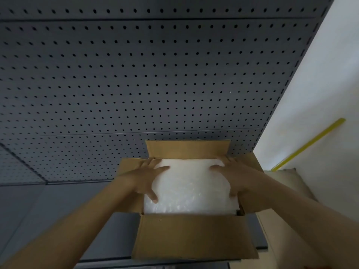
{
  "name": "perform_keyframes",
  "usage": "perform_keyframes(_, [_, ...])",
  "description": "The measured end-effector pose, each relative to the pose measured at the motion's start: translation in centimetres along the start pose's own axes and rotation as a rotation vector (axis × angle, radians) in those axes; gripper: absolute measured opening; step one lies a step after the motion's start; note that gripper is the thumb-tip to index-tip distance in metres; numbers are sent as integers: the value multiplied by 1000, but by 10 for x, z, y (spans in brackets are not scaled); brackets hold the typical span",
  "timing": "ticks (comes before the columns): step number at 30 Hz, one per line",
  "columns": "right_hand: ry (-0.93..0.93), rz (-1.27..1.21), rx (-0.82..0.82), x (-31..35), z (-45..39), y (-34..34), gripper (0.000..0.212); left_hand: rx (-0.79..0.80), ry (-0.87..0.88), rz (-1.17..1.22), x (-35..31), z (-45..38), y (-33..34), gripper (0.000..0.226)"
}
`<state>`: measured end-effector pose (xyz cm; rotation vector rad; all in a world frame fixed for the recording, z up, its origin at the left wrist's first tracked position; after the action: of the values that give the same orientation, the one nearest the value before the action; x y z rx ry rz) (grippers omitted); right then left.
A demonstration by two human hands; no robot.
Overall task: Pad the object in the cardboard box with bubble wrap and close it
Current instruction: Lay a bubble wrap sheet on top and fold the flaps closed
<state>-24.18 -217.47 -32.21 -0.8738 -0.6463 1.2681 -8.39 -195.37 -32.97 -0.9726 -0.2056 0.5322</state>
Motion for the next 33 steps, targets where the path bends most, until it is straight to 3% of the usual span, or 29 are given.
perform_keyframes(6, [-101, -137, 110, 9, -6, 22, 131, 129, 9, -111, -2, -23, 16, 127])
perform_keyframes(15, [-40, -1, 271, 32, -22, 42, 131, 196, -14, -170, -13, -26, 34, 128])
perform_keyframes(18, [-41, -78, 329, 30, -21, 44, 125, 288, -3, -193, -22, -22, 31, 114])
perform_keyframes(21, [-80, -219, 380, 32, -21, 44, 106, 253, 108, -33, -37, -24, 32, 88])
perform_keyframes(23, [-65, -318, 344, 37, -24, 47, 99, 180, 159, 62, -47, -27, 39, 80])
perform_keyframes(26, [-10, -321, 237, 43, -26, 64, 83, 150, 140, 69, -56, -34, 54, 89])
perform_keyframes(33, [25, -233, 149, 53, -30, 82, 99, 130, 84, -5, -56, -44, 73, 93])
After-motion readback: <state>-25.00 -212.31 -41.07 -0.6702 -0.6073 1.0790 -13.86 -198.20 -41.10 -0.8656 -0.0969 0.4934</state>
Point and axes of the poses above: each hand's wrist, its own z-axis away from the middle knuckle, its own y-axis out of the palm, x = y × z, the point moved 4 cm from there along -z, towards the middle knuckle, and after that the axes turned 5 degrees about x, right-handed, at the moved point
